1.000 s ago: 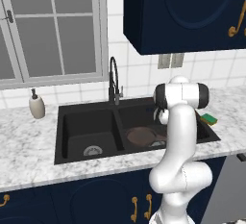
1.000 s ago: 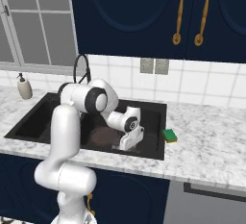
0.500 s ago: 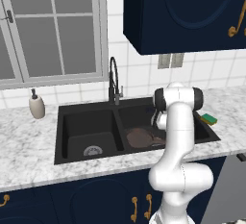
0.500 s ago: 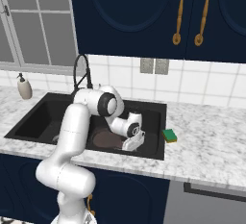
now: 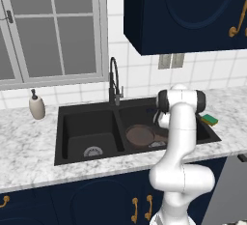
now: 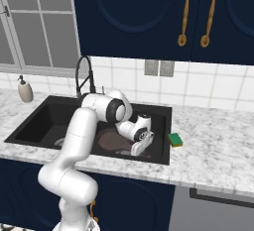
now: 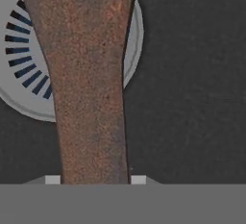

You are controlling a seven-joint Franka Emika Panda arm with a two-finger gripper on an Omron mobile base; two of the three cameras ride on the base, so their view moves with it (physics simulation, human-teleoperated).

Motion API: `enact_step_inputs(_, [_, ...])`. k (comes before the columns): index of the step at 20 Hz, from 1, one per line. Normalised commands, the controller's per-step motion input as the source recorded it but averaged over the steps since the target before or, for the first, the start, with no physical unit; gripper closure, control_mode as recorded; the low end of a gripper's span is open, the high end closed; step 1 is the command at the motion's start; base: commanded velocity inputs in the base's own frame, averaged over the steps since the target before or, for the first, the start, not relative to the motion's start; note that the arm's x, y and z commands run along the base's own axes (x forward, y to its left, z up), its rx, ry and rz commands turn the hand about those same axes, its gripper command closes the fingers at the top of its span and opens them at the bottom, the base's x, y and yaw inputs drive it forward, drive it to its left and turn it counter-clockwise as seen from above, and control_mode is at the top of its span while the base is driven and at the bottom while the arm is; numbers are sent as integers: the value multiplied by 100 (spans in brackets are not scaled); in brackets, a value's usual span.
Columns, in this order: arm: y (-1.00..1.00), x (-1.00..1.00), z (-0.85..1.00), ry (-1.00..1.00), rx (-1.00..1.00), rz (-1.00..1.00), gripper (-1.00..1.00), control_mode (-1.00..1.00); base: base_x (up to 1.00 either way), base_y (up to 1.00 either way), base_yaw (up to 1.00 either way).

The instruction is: Pick the pan and sponge and place them into the sink. Then turn on the water.

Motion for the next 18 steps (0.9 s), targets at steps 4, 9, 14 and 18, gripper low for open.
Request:
enact_step_inputs(4, [0, 4, 16, -24, 0, -2, -100, -100, 0, 0, 0])
enact_step_inputs(9, [0, 3, 61, -17, 0, 0, -100, -100, 0, 0, 0])
enact_step_inputs(14, [0, 0, 98, -8, 5, 0, -100, -100, 0, 0, 0])
enact_step_inputs(18, [0, 0, 100, -8, 1, -5, -100, -100, 0, 0, 0])
